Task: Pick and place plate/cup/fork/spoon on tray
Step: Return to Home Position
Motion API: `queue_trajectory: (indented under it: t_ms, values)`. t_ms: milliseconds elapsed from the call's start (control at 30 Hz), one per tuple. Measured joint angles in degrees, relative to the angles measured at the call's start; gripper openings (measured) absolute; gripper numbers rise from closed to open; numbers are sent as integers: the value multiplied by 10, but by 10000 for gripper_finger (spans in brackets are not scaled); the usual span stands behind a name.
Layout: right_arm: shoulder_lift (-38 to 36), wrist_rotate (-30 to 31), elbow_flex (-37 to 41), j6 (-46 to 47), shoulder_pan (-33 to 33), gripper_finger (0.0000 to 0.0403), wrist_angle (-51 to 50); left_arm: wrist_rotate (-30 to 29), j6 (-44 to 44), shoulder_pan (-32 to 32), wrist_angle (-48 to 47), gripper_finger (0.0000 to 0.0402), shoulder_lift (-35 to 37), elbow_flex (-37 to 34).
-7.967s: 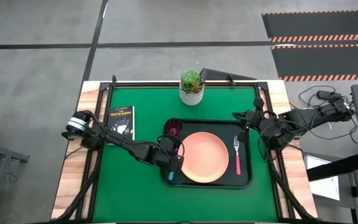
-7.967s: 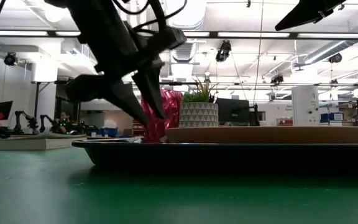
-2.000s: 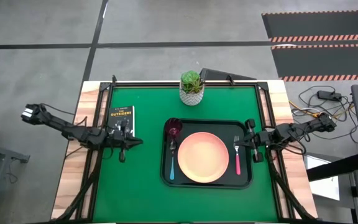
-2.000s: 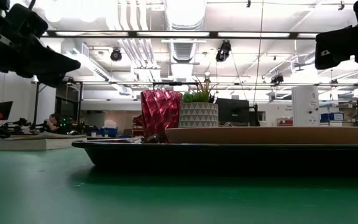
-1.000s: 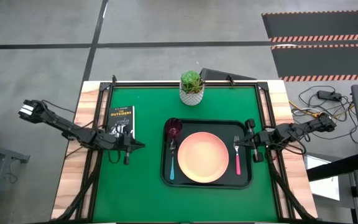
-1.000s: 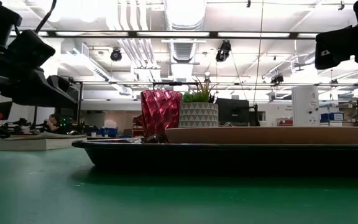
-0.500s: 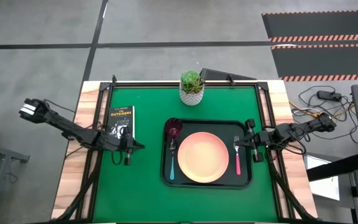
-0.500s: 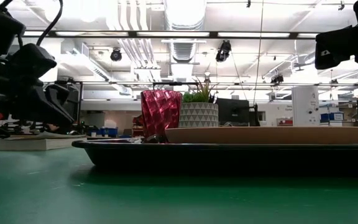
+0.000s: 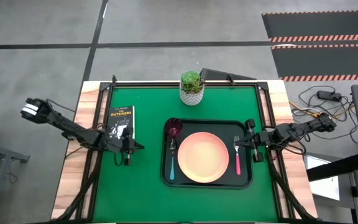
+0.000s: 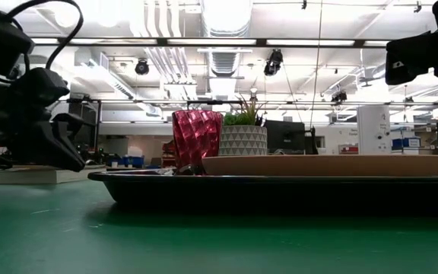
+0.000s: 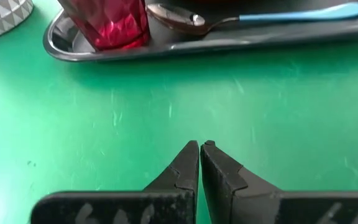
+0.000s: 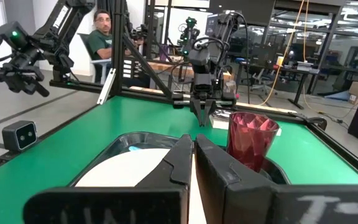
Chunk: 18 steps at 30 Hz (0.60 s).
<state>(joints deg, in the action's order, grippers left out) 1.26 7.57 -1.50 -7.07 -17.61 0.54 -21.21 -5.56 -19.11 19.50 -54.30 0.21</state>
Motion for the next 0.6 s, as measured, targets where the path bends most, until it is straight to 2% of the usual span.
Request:
queue_trajectory:
  t_ms: [600]
  values:
    - [0, 0, 0, 0, 0, 9, 0, 0, 0, 0, 0, 0, -46, 0]
